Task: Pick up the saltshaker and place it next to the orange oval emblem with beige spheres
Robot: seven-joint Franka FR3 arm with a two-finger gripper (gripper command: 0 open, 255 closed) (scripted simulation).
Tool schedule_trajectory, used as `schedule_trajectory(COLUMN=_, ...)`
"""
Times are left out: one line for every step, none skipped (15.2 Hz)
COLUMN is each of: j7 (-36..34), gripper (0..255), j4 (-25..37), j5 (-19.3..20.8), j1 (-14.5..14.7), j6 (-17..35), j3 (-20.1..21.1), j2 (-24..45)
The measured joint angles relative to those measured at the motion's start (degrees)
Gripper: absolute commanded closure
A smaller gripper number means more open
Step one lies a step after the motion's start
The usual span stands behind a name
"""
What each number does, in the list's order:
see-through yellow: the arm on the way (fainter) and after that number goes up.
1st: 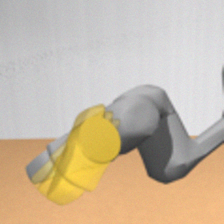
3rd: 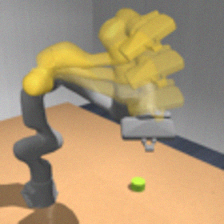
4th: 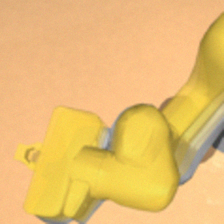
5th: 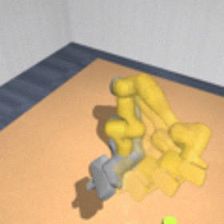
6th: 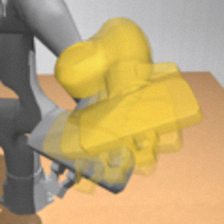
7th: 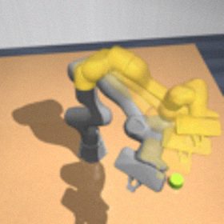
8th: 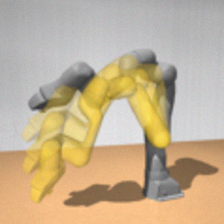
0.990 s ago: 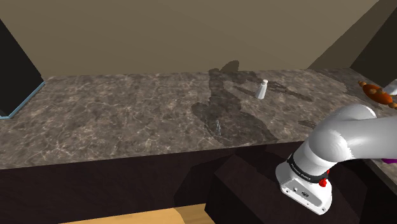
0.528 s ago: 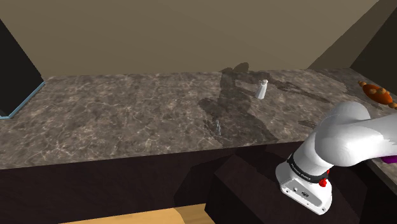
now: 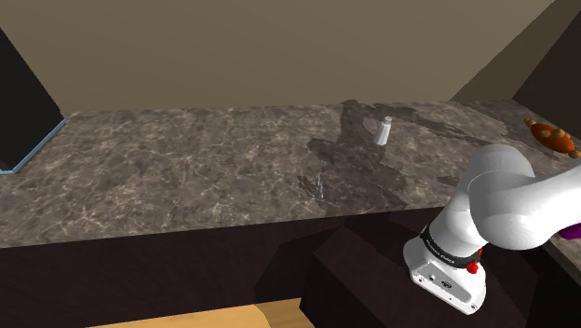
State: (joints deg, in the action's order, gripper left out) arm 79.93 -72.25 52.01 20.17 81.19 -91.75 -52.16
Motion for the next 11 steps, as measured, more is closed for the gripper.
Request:
schedule_trajectory(j7=-0.03, gripper=255, j4=-0.43, j5=0.18, j1=-0.19, j6=0.41, j3=-0.13, j2=-0.25)
schedule_trajectory(j7=-0.16, gripper=255, j4=-0.82, j5=0.37, j1=-0.23, j6=0.84, j3=-0.31, j2=-0.50)
schedule_trajectory(j7=-0.34, gripper=255, j4=-1.38, j5=0.63, j1=-0.29, j6=1.45, j3=-0.55, j2=-0.87)
schedule_trajectory(j7=-0.50, gripper=255, j4=-2.30, j5=0.76, j1=-0.84, j6=2.01, j3=-0.52, j2=-1.09)
schedule_trajectory(j7=-0.73, gripper=255, j4=-3.29, j5=0.89, j1=-1.40, j6=2.62, j3=-0.49, j2=-1.32)
schedule_trajectory(j7=-0.96, gripper=255, j4=-4.05, j5=1.06, j1=-1.73, j6=3.19, j3=-0.55, j2=-1.57)
schedule_trajectory(j7=-0.95, gripper=255, j4=-4.29, j5=1.32, j1=-1.72, j6=3.63, j3=-0.84, j2=-1.90)
schedule_trajectory(j7=-1.23, gripper=255, j4=-5.16, j5=1.50, j1=-2.07, j6=4.25, j3=-0.91, j2=-2.17)
schedule_trajectory(j7=-1.52, gripper=255, j4=-6.03, j5=1.71, j1=-2.40, j6=4.90, j3=-1.01, j2=-2.45)
schedule_trajectory(j7=-1.67, gripper=255, j4=-6.57, j5=1.88, j1=-2.60, j6=5.33, j3=-1.12, j2=-2.67)
schedule_trajectory(j7=-1.97, gripper=255, j4=-7.31, j5=2.06, j1=-2.84, j6=5.89, j3=-1.22, j2=-2.90)
